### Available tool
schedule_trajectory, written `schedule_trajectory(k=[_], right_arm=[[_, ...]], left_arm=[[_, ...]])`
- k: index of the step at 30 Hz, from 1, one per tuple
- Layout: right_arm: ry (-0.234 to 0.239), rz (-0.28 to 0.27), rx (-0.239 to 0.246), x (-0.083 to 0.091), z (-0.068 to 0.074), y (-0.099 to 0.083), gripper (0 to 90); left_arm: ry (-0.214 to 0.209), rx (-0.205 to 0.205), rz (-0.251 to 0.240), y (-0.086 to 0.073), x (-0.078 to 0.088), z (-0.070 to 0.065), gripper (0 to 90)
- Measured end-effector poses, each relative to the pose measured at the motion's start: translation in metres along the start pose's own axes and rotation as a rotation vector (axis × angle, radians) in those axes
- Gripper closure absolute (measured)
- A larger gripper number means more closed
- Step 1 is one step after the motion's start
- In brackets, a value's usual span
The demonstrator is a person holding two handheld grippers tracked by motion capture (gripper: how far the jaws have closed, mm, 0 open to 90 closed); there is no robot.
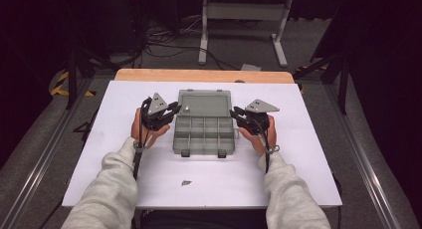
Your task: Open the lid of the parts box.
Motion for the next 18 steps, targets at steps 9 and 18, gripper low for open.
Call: schedule_trajectory(k=[9, 18], right_arm=[[0.066, -0.019, 0.033, 0.021, 0.012, 0.004, 60.0], [0.117, -0.037, 0.059, 0.037, 0.023, 0.002, 50.6]], left_arm=[[-0.024, -0.074, -0.048, 0.002, 0.029, -0.012, 66.8], [-0.031, -0.123, -0.059, -0.004, 0.047, -0.014, 51.4]])
Point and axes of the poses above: each handheld gripper's, and its own axes: x roughly backward along the jaws, y roughly out of its top, z roughly to its left, the point moved 4 cm from there along -x, roughly forward along the jaws, and after that the axes turned 1 degree about z, right-handed, at the moved point
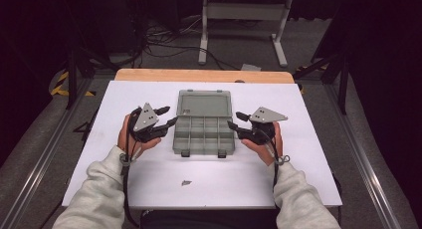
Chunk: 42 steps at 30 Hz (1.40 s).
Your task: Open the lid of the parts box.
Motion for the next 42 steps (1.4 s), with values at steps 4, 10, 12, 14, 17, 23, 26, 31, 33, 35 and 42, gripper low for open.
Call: schedule_trajectory(k=[4, 10, 12, 14, 17, 23, 26, 31, 33, 35, 42], right_arm=[[0.010, -0.003, 0.010, 0.005, 0.005, -0.001, 46.3], [0.036, -0.012, 0.027, 0.011, 0.018, -0.001, 37.8], [0.039, -0.010, 0.035, 0.012, 0.023, -0.002, 35.6], [0.056, -0.006, 0.044, 0.012, 0.030, -0.003, 33.3], [0.071, -0.005, 0.055, 0.013, 0.040, -0.002, 30.3], [0.093, -0.006, 0.055, 0.016, 0.047, -0.004, 25.8], [0.090, 0.003, 0.063, 0.018, 0.050, -0.007, 23.7], [0.104, 0.008, 0.063, 0.019, 0.055, -0.009, 21.2], [0.105, 0.012, 0.066, 0.019, 0.056, -0.009, 20.9], [0.117, 0.014, 0.082, 0.018, 0.062, -0.009, 21.0], [0.150, 0.019, 0.097, 0.014, 0.074, -0.008, 23.7]], left_arm=[[0.003, 0.021, -0.016, -0.003, 0.007, 0.000, 39.0], [0.042, 0.050, -0.024, -0.014, 0.022, -0.002, 24.6], [0.035, 0.048, -0.010, -0.020, 0.026, -0.005, 20.0], [0.028, 0.054, -0.002, -0.026, 0.029, -0.009, 15.4], [0.018, 0.060, 0.017, -0.039, 0.038, -0.016, 10.9], [-0.015, 0.109, 0.033, -0.060, 0.052, -0.024, 8.3], [-0.029, 0.107, 0.061, -0.068, 0.057, -0.029, 5.9], [-0.048, 0.108, 0.062, -0.077, 0.071, -0.036, 4.3], [-0.048, 0.120, 0.064, -0.079, 0.075, -0.037, 4.1], [-0.057, 0.107, 0.074, -0.083, 0.079, -0.038, 3.3], [-0.057, 0.107, 0.072, -0.086, 0.079, -0.036, 3.5]])
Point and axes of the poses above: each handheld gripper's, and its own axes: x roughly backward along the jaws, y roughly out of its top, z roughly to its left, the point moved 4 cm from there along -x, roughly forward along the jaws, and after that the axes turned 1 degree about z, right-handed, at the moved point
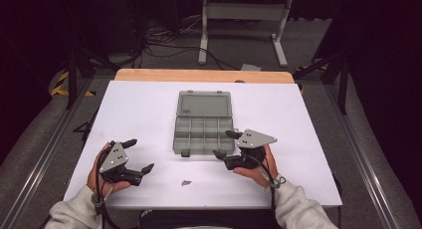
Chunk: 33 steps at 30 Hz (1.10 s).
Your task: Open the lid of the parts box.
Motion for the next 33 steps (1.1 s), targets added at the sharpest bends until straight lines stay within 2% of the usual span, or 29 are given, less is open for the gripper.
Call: schedule_trajectory(k=[5, 7, 11, 13, 19, 21, 25, 31, 33], right_arm=[[0.062, 0.011, 0.013, -0.009, 0.014, 0.001, 26.9], [0.072, 0.020, 0.020, -0.013, 0.020, 0.000, 30.2], [0.141, 0.046, 0.033, -0.024, 0.035, -0.001, 32.8], [0.158, 0.054, 0.034, -0.027, 0.038, -0.001, 32.9], [0.261, 0.117, 0.075, -0.047, 0.062, -0.007, 41.9], [0.268, 0.132, 0.083, -0.051, 0.065, -0.008, 42.5], [0.306, 0.201, 0.092, -0.065, 0.074, -0.016, 46.1], [0.338, 0.223, 0.077, -0.074, 0.076, -0.018, 53.4], [0.344, 0.235, 0.086, -0.077, 0.077, -0.020, 54.8]], left_arm=[[-0.006, 0.019, -0.006, -0.001, -0.001, 0.003, 3.7], [-0.006, 0.020, -0.003, -0.002, -0.001, 0.004, 3.7], [-0.004, 0.023, -0.005, -0.003, 0.002, 0.004, 3.9], [0.003, 0.026, 0.003, -0.005, 0.004, 0.003, 3.9], [0.007, 0.022, 0.010, -0.006, 0.008, 0.001, 3.9], [0.010, 0.018, 0.011, -0.006, 0.008, 0.000, 3.8], [0.015, 0.014, 0.012, -0.006, 0.010, -0.001, 4.4], [0.013, 0.022, 0.007, -0.006, 0.011, -0.001, 4.6], [0.015, 0.024, 0.009, -0.006, 0.010, -0.001, 4.9]])
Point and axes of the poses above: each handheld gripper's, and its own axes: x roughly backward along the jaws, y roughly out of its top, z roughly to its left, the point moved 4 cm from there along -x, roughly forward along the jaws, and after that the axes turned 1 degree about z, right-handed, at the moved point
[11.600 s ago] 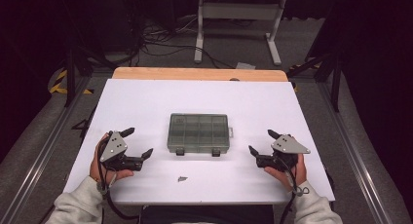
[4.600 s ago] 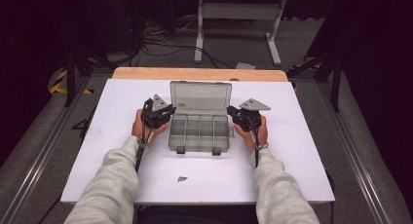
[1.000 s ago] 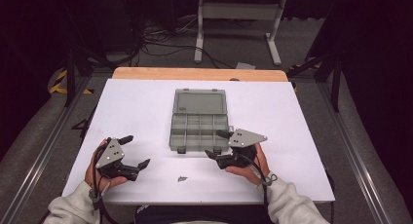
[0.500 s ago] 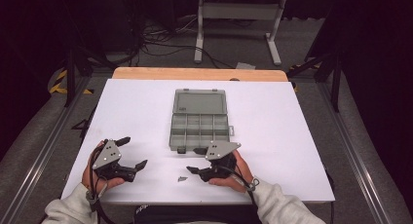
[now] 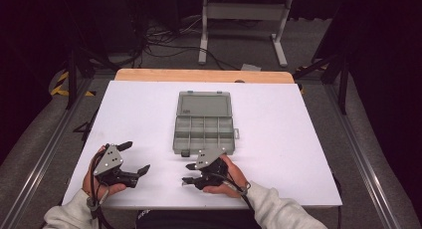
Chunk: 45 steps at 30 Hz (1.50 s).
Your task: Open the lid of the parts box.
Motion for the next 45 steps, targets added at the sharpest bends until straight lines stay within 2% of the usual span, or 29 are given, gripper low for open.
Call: schedule_trajectory(k=[2, 8, 9, 11, 16, 20, 23, 26, 29, 45], right_arm=[[0.013, 0.001, -0.008, -0.0027, 0.0004, -0.0005, 57.2], [0.006, 0.017, -0.001, -0.0078, 0.0006, -0.0022, 60.0], [-0.014, 0.026, 0.012, -0.0082, -0.0010, -0.0017, 62.4], [-0.007, 0.019, 0.000, -0.0085, -0.0019, -0.0018, 64.6], [-0.010, 0.042, 0.014, -0.0102, 0.0004, -0.0024, 72.4], [-0.026, 0.052, -0.007, -0.0070, 0.0001, -0.0045, 78.5], [-0.035, 0.061, -0.003, -0.0044, 0.0010, -0.0059, 82.5], [-0.033, 0.066, -0.046, -0.0031, -0.0001, -0.0070, 88.6], [-0.024, 0.061, -0.063, -0.0032, -0.0015, -0.0072, 88.8], [-0.041, 0.074, -0.004, -0.0028, 0.0000, -0.0054, 89.0]], left_arm=[[-0.002, -0.002, -0.001, 0.0001, -0.0001, 0.0001, 5.0], [-0.002, -0.003, 0.002, 0.0002, -0.0005, -0.0003, 4.8], [-0.002, -0.002, 0.003, 0.0001, -0.0005, -0.0003, 5.1], [-0.004, -0.001, 0.005, -0.0003, -0.0005, 0.0001, 5.2], [-0.005, -0.003, 0.009, -0.0006, -0.0012, -0.0005, 5.2], [-0.006, -0.008, 0.015, -0.0004, -0.0016, -0.0016, 5.7], [-0.008, -0.015, 0.017, -0.0004, -0.0019, -0.0019, 5.7], [-0.010, -0.009, 0.014, -0.0005, -0.0026, -0.0010, 5.7], [-0.013, -0.012, 0.016, -0.0003, -0.0034, -0.0004, 5.5], [-0.018, -0.020, 0.019, -0.0007, -0.0039, -0.0004, 5.4]])
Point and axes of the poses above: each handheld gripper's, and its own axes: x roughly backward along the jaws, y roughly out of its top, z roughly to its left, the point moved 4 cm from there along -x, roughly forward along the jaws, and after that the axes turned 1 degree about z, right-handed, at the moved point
